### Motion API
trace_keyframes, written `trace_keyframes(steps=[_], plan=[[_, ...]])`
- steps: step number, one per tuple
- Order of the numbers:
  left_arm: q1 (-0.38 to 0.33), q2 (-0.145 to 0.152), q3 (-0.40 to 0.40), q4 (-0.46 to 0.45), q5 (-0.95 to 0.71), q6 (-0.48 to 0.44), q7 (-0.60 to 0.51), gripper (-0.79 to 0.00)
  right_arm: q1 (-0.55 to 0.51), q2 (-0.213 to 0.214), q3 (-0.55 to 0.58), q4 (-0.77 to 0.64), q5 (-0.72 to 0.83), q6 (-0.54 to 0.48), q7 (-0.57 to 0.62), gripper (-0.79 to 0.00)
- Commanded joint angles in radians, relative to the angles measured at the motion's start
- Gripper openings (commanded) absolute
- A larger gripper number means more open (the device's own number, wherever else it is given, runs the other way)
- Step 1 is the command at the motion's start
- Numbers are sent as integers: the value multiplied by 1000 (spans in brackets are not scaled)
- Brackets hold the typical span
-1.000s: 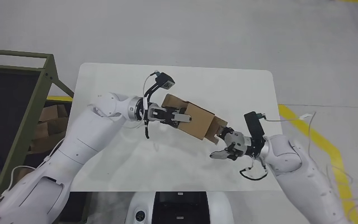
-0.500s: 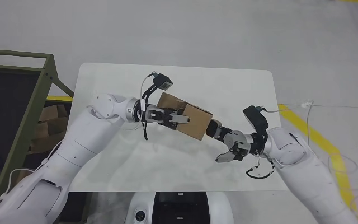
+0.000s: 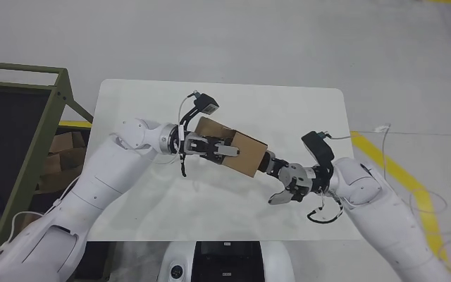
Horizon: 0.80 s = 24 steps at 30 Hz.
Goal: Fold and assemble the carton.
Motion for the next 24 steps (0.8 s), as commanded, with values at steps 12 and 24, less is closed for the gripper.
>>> trace_keyframes(steps=[12,24], plan=[[-11,-6,20,12,-1,-6,6,-785,66,4,-70,13,27,0,0,0],[-11,-5,18,13,-4,-11,11,-785,118,10,-124,46,57,0,0,0]])
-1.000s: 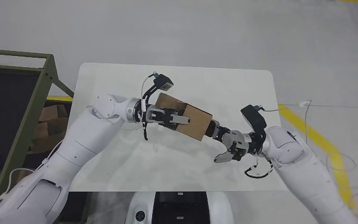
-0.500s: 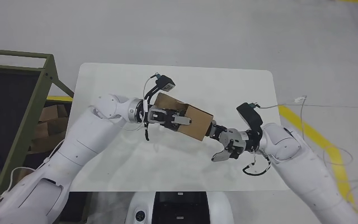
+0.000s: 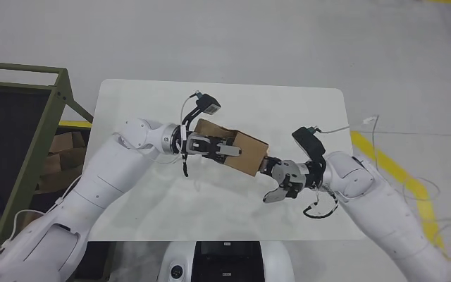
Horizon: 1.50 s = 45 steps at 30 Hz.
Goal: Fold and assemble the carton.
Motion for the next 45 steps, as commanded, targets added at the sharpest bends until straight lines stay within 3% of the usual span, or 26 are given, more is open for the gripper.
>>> trace_keyframes(steps=[1,33,39,45], plan=[[2,1,-2,-1,0,0,0,-785,4,1,-3,4,5,0,0,0],[24,21,-26,-36,14,-18,18,-785,-208,22,229,-87,40,0,0,0],[7,40,-6,-67,156,-35,35,-785,-256,21,309,-119,-34,0,0,0],[-26,86,68,-82,513,-152,152,-785,-296,7,378,-120,-65,0,-4,0]])
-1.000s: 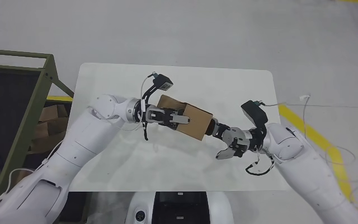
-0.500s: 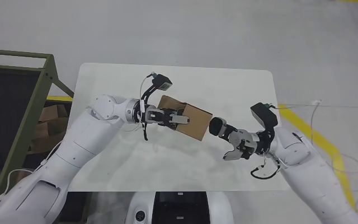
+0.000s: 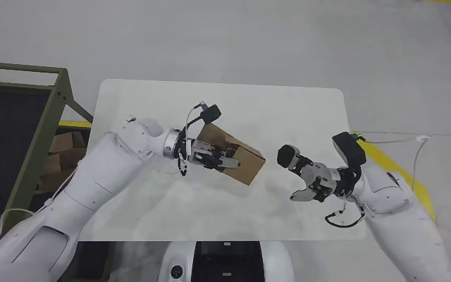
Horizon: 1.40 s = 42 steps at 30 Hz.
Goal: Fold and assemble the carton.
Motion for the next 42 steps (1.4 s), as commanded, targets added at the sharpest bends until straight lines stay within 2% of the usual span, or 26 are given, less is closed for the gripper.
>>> trace_keyframes(steps=[1,5,8,20,23,27,30,35,40,42], plan=[[-14,17,28,1,135,-42,44,-785,-12,-7,23,4,-6,0,-7,0],[-35,43,69,-19,263,-81,83,-785,-30,-24,49,15,-46,0,-37,0],[-39,61,75,-39,286,-89,90,-785,-34,-36,55,35,-91,0,-76,0],[-32,63,71,-43,301,-80,107,-785,-33,-38,56,42,-106,0,-87,0],[-27,62,65,-86,448,-40,143,-785,-34,-38,55,41,-108,5,-89,0],[-12,73,39,-189,643,22,147,-785,-29,-41,40,30,-131,42,-112,0],[18,82,33,-286,797,96,123,-785,-27,-41,33,30,-128,34,-119,0],[39,92,47,-398,976,181,-7,-785,-21,-39,23,33,-128,33,-118,0],[23,95,73,-442,1045,176,-175,-785,-15,-37,15,36,-130,36,-119,0],[9,99,111,-454,1081,187,-185,-785,-14,-37,13,37,-132,36,-120,0]])
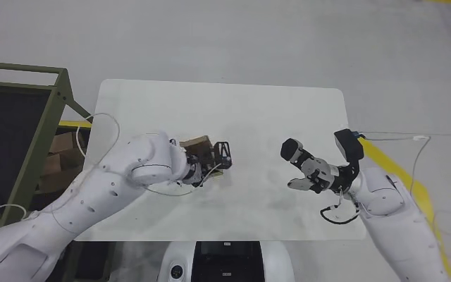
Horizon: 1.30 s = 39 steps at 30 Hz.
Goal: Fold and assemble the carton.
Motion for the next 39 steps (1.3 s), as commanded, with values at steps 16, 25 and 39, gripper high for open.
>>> trace_keyframes(steps=[16,25,39], plan=[[-296,52,386,76,36,-180,181,-785,6,7,-11,0,-4,13,-7,0],[-466,44,544,147,-80,-225,226,-785,6,10,-16,-1,-8,12,-15,0],[-485,-36,543,238,-102,-173,182,-785,4,15,-18,-5,-17,13,-26,0]])
